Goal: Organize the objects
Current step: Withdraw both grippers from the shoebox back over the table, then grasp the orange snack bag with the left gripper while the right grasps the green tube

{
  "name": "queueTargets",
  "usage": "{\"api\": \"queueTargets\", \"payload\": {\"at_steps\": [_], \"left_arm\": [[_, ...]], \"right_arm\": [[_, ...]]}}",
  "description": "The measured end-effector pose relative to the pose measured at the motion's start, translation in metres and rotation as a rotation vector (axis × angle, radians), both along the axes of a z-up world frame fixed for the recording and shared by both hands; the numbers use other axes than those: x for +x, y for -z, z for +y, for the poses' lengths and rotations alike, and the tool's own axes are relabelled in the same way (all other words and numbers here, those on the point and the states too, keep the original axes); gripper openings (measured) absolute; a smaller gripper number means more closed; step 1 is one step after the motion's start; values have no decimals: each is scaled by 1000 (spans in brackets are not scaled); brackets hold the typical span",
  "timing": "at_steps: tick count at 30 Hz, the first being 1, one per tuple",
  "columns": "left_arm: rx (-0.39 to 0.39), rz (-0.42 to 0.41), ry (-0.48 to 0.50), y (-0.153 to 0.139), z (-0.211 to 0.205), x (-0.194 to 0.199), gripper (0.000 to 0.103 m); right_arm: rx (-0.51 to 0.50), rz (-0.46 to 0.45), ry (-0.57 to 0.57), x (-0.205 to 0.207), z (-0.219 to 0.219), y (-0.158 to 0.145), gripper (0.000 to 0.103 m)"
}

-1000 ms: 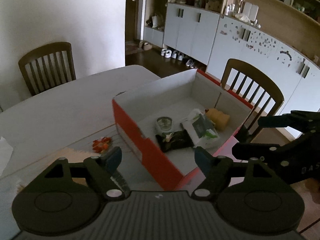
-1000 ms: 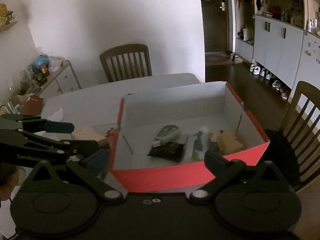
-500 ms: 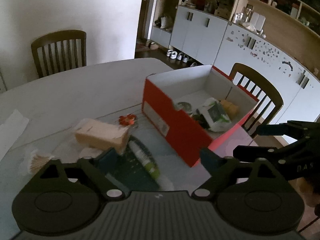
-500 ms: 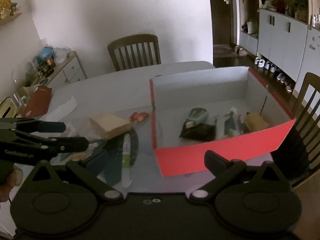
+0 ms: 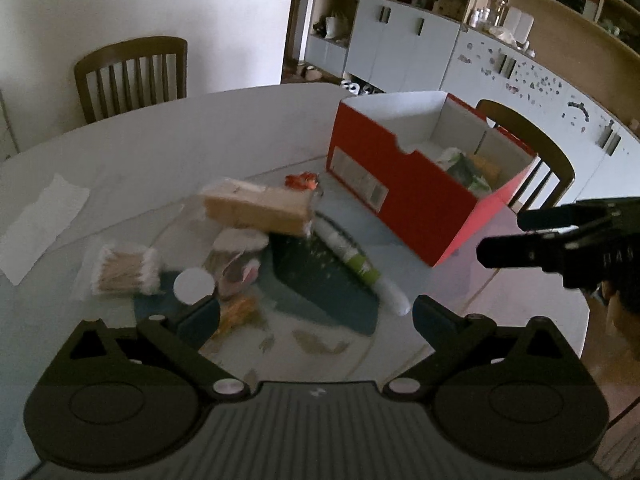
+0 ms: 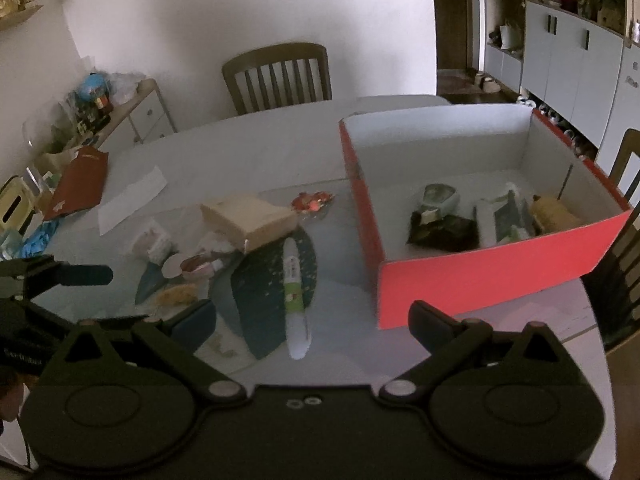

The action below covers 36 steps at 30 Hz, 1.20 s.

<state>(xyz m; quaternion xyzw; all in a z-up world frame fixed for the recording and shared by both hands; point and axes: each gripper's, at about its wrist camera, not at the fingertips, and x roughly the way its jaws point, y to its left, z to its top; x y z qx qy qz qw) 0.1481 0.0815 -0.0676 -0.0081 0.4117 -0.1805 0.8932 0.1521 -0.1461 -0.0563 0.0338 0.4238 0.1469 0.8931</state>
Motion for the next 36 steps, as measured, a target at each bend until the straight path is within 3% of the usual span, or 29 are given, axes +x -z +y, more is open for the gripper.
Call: {"api": "queueTargets", "payload": {"at_steps": [14, 36], "left_arm": [[62, 7, -62, 49, 33, 12, 103], [120, -3, -45, 88, 38, 44, 102]], "right_arm": [[-51, 48, -30, 14, 40, 36, 97], [-116, 123, 115, 45, 60, 87, 78]]}}
